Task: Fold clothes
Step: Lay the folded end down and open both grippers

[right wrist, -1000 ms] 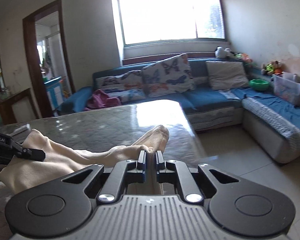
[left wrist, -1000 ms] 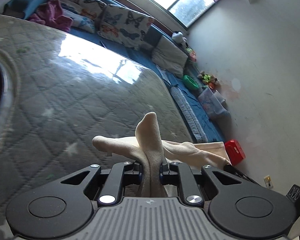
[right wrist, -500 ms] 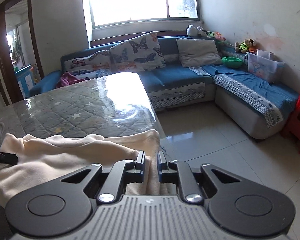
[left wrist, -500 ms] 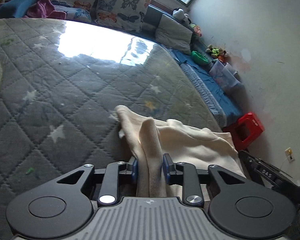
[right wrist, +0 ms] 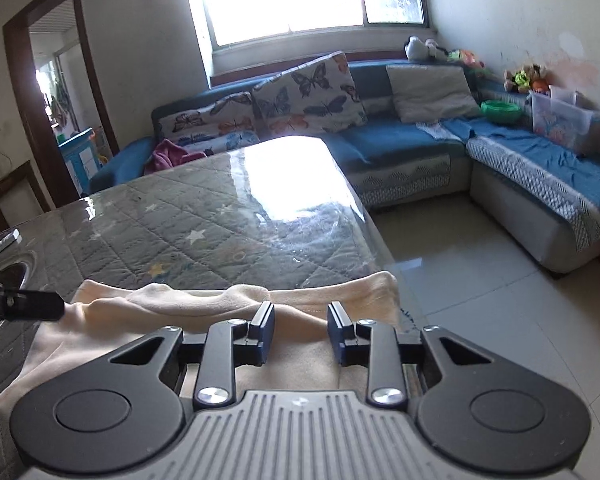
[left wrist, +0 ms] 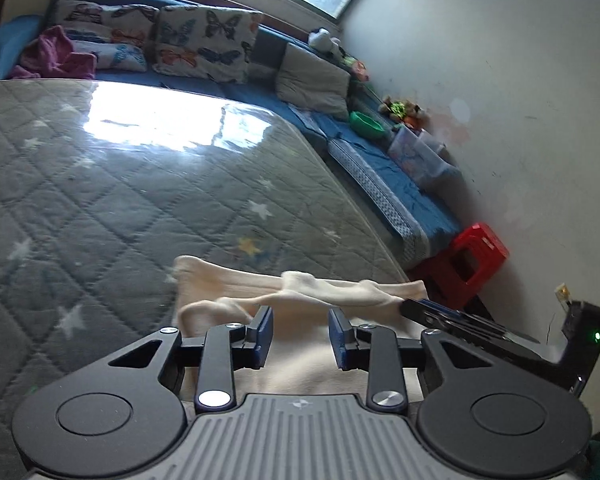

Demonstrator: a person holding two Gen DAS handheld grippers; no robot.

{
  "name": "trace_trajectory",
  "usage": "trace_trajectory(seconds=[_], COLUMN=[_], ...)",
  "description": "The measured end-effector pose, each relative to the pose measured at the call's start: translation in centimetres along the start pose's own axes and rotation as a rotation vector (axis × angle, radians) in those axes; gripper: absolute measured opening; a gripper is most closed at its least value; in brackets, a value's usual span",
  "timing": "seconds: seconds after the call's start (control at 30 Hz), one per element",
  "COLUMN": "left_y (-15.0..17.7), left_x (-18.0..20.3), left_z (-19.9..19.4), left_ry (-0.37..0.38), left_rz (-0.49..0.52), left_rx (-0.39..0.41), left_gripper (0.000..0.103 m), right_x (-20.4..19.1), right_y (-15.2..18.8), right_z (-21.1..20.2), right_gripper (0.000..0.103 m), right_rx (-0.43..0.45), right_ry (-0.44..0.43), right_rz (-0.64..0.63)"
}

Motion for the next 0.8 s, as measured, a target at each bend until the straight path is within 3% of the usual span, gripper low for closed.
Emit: trace_trajectory(seconds=[0.17,0.23,0.27,0.3,0.37,0.47,0.57,0.8], left_y=[0.5,0.8,0.8,0.8,0.9,1.0,1.6,4.0], left_x=[0.0,-0.5,-0.6,-0.7,-0.7,-0.1,1.1,4.0], left_z=[2.7,3.3,3.4,3.3,3.1,2.3,1.5,-0.1], left_ry=[-0.036,-0.046,-0.047,-0.045,-0.043,-0.025,-0.009,-0.004], left_rz=[0.024,0.016,0.011,0.006,0.002,0.007,0.044,0.198], left_rx=[-0.045,-0.053,-0.053,-0.049,-0.044,-0.032,-0.008,0.052], left_gripper=[0.032,0.032,0.032,0.032,0.035,0.041,0.048,0.055], right_x=[-0.5,-0.7,-0.8,-0.8,-0.9,-1.3,-2.7,-4.6], right_y=[0.1,0.1,0.0,0.0,0.0,0.3,1.5,4.0], right_z=[1.0,0.7,0.5,0.2,-0.4,-1.8,-3.4,-5.1], right_gripper=[0.033,0.040,0.054,0.060,0.064,0.092,0.103,0.103], right_rx=[-0.008,0.001,0.007,0.013,0.025,0.055,0.099,0.146], right_ry=[0.032,0.039,0.044,0.048,0.048,0.060,0.116,0.239], right_rz=[-0.038,-0.055,-0.061,-0.068,-0.073,-0.103,-0.197,-0.332])
Point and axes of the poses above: each gripper's, at about its wrist camera, not at the fingertips, and z roughly the way its jaws point, x to its right, y to its underside, the point moved 4 cm from there along z, roughly the way its jaws point, and after that the axes turned 3 degrees about x, right-handed, at the moved point
